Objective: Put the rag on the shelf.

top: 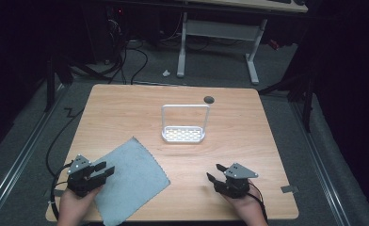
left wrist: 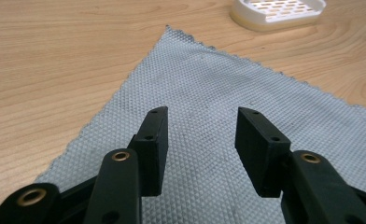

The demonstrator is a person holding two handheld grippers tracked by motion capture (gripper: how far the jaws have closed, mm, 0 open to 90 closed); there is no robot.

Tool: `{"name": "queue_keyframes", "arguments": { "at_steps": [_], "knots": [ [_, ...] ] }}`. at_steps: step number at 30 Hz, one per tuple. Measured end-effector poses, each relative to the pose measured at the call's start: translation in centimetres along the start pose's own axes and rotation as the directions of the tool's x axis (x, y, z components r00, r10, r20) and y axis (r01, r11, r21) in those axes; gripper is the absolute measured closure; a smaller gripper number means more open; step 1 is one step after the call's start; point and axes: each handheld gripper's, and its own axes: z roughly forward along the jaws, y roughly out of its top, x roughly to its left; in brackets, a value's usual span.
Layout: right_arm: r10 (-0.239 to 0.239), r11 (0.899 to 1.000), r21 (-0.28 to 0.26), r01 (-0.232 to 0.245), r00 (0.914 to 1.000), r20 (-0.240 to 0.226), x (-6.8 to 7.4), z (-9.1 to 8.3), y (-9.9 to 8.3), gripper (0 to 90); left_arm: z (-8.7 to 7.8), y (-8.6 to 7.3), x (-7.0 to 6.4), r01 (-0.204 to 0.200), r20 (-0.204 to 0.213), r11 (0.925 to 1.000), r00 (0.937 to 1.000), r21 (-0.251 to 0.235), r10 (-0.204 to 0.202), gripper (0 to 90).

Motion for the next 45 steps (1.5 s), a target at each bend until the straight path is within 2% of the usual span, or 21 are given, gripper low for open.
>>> {"name": "queue_keyframes", "arguments": {
  "at_steps": [3,6,12,18,23,24,27,28,29,30,32,33,34,35,37,38,39,40,41,44,45],
  "knots": [
    [-0.002,1.0,-0.012,0.002,0.9999,0.015,-0.3,-0.1,0.1,48.4,0.1,0.1,-0.2,-0.004,0.005,1.0,1.0,-0.006,0.004,54.8],
    [0.003,1.0,0.006,-0.003,0.9998,0.019,-0.3,0.0,-0.1,48.2,0.3,0.1,-0.3,-0.022,-0.007,0.9998,0.9997,-0.002,0.022,54.7],
    [-0.014,1.0,0.008,0.014,0.9998,0.017,0.0,0.2,0.0,47.7,0.3,0.0,0.0,-0.013,0.006,0.9999,0.9999,0.008,0.013,55.1],
    [-0.024,1.0,0.019,0.024,0.9997,-0.001,0.4,0.6,-0.1,49.2,0.1,-0.1,0.4,0.006,0.02,1.0,0.9998,0.007,-0.006,59.8],
    [-0.028,0.999,0.032,0.03,0.9987,-0.042,1.1,0.8,0.0,57.8,0.0,-0.1,0.6,0.001,0.012,0.9996,0.9999,0.029,-0.001,66.6],
    [-0.034,0.998,0.05,0.038,0.9964,-0.078,1.9,1.2,0.3,64.9,0.0,-0.2,0.7,0.004,0.01,0.9993,0.9999,0.038,-0.005,71.4],
    [-0.059,0.996,0.059,0.068,0.9894,-0.133,3.7,2.0,0.8,78.4,-0.2,-0.3,1.6,0.043,-0.003,0.9956,0.9991,0.084,-0.042,84.2],
    [-0.085,0.993,0.066,0.095,0.9864,-0.141,4.5,2.3,1.0,82.7,-0.3,-0.4,1.8,0.043,-0.009,0.9949,0.999,0.091,-0.043,87.9],
    [-0.085,0.993,0.066,0.095,0.9864,-0.141,4.5,2.3,1.0,82.7,-0.3,-0.4,1.8,0.043,-0.009,0.9949,0.999,0.091,-0.043,89.8],
    [-0.118,0.987,0.085,0.133,0.9796,-0.162,6.0,3.0,1.4,90.0,-0.3,-0.5,2.0,0.03,-0.013,0.9936,0.9995,0.109,-0.029,89.8],
    [-0.134,0.984,0.092,0.154,0.9717,-0.194,7.4,3.7,1.8,90.0,-0.3,-0.5,2.0,0.017,-0.017,0.9927,0.9997,0.12,-0.015,89.8],
    [-0.134,0.984,0.092,0.154,0.9717,-0.194,7.4,3.7,1.8,90.0,-0.3,-0.5,2.1,0.012,-0.018,0.992,0.9998,0.126,-0.009,89.8],
    [-0.158,0.977,0.109,0.184,0.9644,-0.212,8.7,4.6,2.3,90.0,-0.2,-0.6,2.1,0.005,-0.026,0.9907,0.9997,0.136,-0.001,89.8],
    [-0.158,0.977,0.109,0.184,0.9644,-0.212,8.7,4.6,2.3,90.0,-0.2,-0.6,2.1,0.005,-0.026,0.9907,0.9997,0.136,-0.001,89.8],
    [-0.2,0.966,0.113,0.231,0.951,-0.236,10.5,5.9,3.0,90.0,0.1,-0.8,2.3,0.006,-0.034,0.9879,0.9994,0.155,-0.001,89.8],
    [-0.2,0.966,0.113,0.231,0.951,-0.236,10.5,5.9,3.0,90.0,0.1,-0.8,2.3,0.006,-0.034,0.9879,0.9994,0.155,-0.001,89.8],
    [-0.192,0.968,0.107,0.227,0.9452,-0.264,11.5,6.6,3.5,90.0,0.4,-1.0,2.3,-0.001,-0.035,0.9843,0.9994,0.177,0.008,89.8],
    [-0.192,0.968,0.107,0.227,0.9452,-0.264,11.5,6.6,3.5,90.0,0.4,-1.0,2.3,-0.001,-0.035,0.9843,0.9994,0.177,0.008,89.8],
    [-0.205,0.962,0.118,0.245,0.9395,-0.274,12.3,7.3,3.8,90.0,0.5,-1.2,2.4,-0.004,-0.032,0.9823,0.9994,0.187,0.01,89.8],
    [-0.213,0.959,0.125,0.256,0.9363,-0.279,12.8,7.8,3.9,90.0,0.5,-1.2,2.4,0.004,-0.027,0.9819,0.9996,0.189,0.001,89.8],
    [-0.206,0.959,0.137,0.25,0.9399,-0.272,12.8,8.3,3.9,90.0,0.6,-1.2,2.4,0.002,-0.023,0.9819,0.9997,0.189,0.002,89.7]
  ]
}}
